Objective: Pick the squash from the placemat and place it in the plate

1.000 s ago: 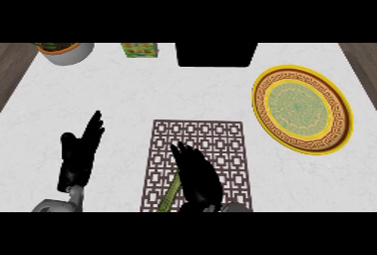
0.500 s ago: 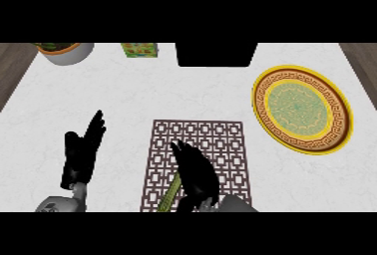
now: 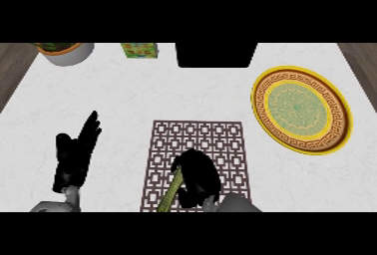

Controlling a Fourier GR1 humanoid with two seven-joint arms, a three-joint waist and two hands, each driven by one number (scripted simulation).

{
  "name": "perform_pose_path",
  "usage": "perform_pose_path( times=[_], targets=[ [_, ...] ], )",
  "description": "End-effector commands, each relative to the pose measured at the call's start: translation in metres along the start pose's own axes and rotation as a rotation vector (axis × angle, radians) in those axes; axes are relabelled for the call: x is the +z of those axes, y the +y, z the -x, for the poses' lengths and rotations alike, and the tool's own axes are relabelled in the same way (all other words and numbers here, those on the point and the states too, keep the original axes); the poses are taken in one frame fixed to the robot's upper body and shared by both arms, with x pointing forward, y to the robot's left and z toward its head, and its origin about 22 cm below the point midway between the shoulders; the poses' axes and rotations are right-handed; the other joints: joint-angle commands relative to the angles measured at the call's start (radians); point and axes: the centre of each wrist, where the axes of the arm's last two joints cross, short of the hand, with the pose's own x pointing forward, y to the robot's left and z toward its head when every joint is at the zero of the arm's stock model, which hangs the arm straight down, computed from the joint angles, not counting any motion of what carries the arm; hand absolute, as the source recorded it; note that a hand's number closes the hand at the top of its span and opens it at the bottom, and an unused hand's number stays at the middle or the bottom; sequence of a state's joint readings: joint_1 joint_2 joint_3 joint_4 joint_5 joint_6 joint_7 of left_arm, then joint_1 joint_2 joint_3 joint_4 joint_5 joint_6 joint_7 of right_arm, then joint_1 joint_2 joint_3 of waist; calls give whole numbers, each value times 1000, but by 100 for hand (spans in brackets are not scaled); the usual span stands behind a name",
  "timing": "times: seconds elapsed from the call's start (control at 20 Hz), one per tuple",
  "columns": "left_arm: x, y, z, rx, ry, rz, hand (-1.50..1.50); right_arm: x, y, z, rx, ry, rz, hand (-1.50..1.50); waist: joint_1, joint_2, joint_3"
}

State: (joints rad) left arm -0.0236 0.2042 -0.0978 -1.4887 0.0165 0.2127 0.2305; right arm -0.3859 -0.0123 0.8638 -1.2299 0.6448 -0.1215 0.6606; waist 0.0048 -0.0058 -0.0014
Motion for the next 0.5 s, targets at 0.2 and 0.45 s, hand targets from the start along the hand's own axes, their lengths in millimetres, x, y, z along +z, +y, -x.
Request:
perform_pose_path(
  times=[0.2, 0.45],
  targets=[
    [7, 7, 4, 8, 6, 3, 0, 16, 16, -14, 72, -9, 67, 150, 0, 5, 1],
    [0, -5, -9, 7, -6, -3, 0, -62, -91, 46, 12, 80, 181, 150, 11, 9, 2]
  ],
)
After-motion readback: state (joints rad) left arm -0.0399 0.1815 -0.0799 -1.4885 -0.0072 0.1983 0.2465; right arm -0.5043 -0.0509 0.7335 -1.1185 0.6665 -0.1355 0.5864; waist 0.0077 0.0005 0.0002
